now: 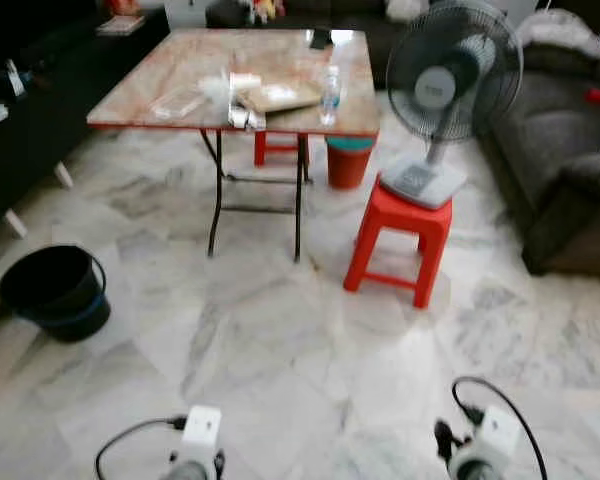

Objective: Picking trash to rubbish bin

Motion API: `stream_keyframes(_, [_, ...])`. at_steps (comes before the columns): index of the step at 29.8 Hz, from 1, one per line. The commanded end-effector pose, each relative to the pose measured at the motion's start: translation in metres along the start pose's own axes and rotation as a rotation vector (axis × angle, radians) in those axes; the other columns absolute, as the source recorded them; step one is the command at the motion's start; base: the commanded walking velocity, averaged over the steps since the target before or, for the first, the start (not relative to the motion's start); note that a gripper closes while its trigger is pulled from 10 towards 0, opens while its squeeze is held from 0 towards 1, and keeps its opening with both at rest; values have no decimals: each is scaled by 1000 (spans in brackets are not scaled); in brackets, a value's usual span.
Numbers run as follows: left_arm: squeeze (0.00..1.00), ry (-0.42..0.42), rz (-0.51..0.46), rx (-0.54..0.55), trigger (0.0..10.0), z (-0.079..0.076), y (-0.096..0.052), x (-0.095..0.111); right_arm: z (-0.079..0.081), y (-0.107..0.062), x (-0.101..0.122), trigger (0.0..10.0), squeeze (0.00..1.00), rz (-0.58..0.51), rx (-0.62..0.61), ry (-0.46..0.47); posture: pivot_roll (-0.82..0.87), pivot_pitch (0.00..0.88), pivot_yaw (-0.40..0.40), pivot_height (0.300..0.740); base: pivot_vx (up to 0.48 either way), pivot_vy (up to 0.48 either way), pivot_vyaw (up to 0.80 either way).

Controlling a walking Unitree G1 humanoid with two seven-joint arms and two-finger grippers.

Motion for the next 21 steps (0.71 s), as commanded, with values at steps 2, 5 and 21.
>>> stream_keyframes(2, [0,-19,-3,11,10000,3,1,2,1,1,4,10000,0,-15,10,1,-129,32,-5,740,0,0,0])
stream_keyframes(5, [0,-26,-4,17,10000,5,1,2,0,1,5,10000,0,-19,8,3,-132,34,-4,740,0,0,0])
stream_keyframes(21, [0,-24,19,23,10000,5,-1,-5,2,1,5,10000,0,-22,19,-15,-129,34,-7,740,393,0,425])
Point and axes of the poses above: a point about 5 cm out from each wrist's last joint towards the gripper, its own y axis pointing out of the wrist towards the gripper, its own x axis along the axis of the wrist's last joint, z = x × y, the point moved 2 cm from there along y, pointing out of the wrist towards the gripper, and after that the axes turned 4 degrees about y, right-handed, at the moved point
